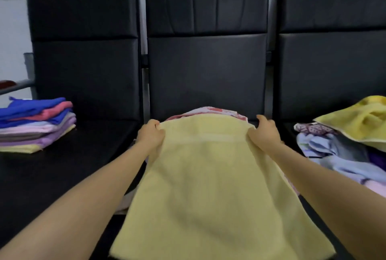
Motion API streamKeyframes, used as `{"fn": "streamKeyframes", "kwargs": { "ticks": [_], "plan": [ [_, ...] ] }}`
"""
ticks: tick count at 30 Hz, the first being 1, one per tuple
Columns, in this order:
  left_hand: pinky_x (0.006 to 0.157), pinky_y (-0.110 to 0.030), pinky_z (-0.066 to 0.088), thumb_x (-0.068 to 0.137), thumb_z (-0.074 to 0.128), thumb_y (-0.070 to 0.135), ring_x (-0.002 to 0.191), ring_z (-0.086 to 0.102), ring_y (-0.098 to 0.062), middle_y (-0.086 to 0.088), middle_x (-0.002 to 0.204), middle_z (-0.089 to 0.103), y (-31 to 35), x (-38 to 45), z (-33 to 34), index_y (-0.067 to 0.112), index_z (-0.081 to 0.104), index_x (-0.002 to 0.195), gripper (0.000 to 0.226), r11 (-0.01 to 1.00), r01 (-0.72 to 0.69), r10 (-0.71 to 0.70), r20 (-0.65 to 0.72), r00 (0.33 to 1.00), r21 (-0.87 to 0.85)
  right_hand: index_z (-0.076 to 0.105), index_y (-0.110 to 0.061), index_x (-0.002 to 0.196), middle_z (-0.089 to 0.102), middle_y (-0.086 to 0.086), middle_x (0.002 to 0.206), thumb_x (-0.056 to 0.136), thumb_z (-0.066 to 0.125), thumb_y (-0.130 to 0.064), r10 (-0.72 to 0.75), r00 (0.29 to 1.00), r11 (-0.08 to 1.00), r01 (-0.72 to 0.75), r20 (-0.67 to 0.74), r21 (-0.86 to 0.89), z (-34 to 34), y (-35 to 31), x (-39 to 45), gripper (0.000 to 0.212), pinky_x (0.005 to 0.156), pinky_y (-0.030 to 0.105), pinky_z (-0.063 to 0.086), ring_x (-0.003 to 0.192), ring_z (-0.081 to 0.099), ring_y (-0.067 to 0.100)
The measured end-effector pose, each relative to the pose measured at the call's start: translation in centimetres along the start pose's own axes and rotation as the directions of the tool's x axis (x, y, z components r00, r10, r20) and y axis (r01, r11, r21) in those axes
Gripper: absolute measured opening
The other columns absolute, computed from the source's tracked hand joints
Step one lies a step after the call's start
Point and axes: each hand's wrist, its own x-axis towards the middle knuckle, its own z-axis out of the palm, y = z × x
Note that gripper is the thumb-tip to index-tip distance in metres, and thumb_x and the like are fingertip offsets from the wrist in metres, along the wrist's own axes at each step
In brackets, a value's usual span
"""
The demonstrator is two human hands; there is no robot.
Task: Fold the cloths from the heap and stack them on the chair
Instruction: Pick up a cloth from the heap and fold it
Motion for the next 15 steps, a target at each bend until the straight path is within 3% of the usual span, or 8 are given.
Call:
{"fn": "streamKeyframes", "kwargs": {
  "ticks": [3, 5, 7, 9, 12, 15],
  "plan": [
    [0.102, -0.04, 0.037, 0.094, 0.048, 0.027, 0.132, 0.034, -0.03, -0.009, 0.139, 0.042, 1.0, -3.5, 1.0, 0.023, 0.045, 0.139, 0.045, 0.996, -0.061, 0.062, -0.007, 0.998, 0.071, 0.054, -0.016, 0.131, 0.05, 0.008, 0.131, 0.093, 0.05, -0.013, -0.245, 0.95, 0.967, 0.254, -0.192, 0.023, -0.6, 0.5, -2.6, 0.038, 0.086, 0.037, 0.044, 0.113, 0.053, 0.026],
    [0.102, -0.039, 0.035, 0.094, 0.048, 0.03, 0.134, 0.029, -0.028, -0.009, 0.139, 0.039, 2.1, -6.1, 0.9, 0.024, 0.046, 0.137, 0.043, 0.99, -0.116, 0.117, 0.002, 0.993, 0.081, 0.061, -0.016, 0.121, 0.056, 0.003, 0.118, 0.092, 0.05, -0.012, -0.314, 0.922, 0.94, 0.336, -0.226, 0.063, -1.6, 0.5, -4.6, 0.031, 0.083, 0.036, 0.046, 0.105, 0.055, 0.021],
    [0.097, -0.036, 0.042, 0.094, 0.05, 0.034, 0.128, 0.038, -0.022, -0.004, 0.133, 0.045, 3.0, -8.6, 0.4, 0.027, 0.052, 0.131, 0.038, 0.983, -0.177, 0.175, 0.03, 0.984, 0.044, 0.065, -0.017, 0.112, 0.058, -0.001, 0.106, 0.091, 0.052, -0.012, -0.356, 0.906, 0.915, 0.388, -0.229, 0.112, -2.7, 0.4, -6.9, 0.025, 0.08, 0.034, 0.045, 0.095, 0.057, 0.018],
    [0.079, -0.028, 0.047, 0.093, 0.054, 0.034, 0.106, 0.055, -0.016, 0.004, 0.113, 0.059, 3.7, -11.6, -0.5, 0.026, 0.062, 0.114, 0.024, 0.972, -0.228, 0.232, 0.095, 0.968, -0.053, 0.067, -0.02, 0.103, 0.059, -0.005, 0.092, 0.091, 0.053, -0.012, -0.389, 0.898, 0.895, 0.421, -0.206, 0.148, -3.4, 0.6, -9.8, 0.02, 0.074, 0.033, 0.044, 0.081, 0.057, 0.015],
    [0.067, -0.029, 0.048, 0.09, 0.059, 0.033, 0.075, 0.062, -0.016, 0.007, 0.08, 0.065, 3.5, -16.5, -0.8, 0.021, 0.067, 0.082, 0.017, 0.946, -0.302, 0.322, 0.221, 0.921, -0.122, 0.068, -0.024, 0.091, 0.059, -0.009, 0.073, 0.09, 0.058, -0.013, -0.445, 0.892, 0.876, 0.452, -0.077, 0.17, -3.8, 1.6, -13.3, 0.015, 0.067, 0.026, 0.042, 0.066, 0.053, 0.007],
    [0.062, -0.028, 0.043, 0.088, 0.062, 0.039, 0.059, 0.053, -0.01, 0.01, 0.063, 0.057, 2.0, -20.5, -0.8, 0.018, 0.064, 0.069, 0.028, 0.92, -0.391, 0.373, 0.397, 0.839, -0.038, 0.067, -0.026, 0.082, 0.062, -0.004, 0.071, 0.09, 0.062, -0.021, -0.474, 0.854, 0.88, 0.453, 0.216, 0.142, -4.6, 2.3, -15.8, 0.011, 0.065, 0.026, 0.042, 0.062, 0.049, 0.004]
  ]
}}
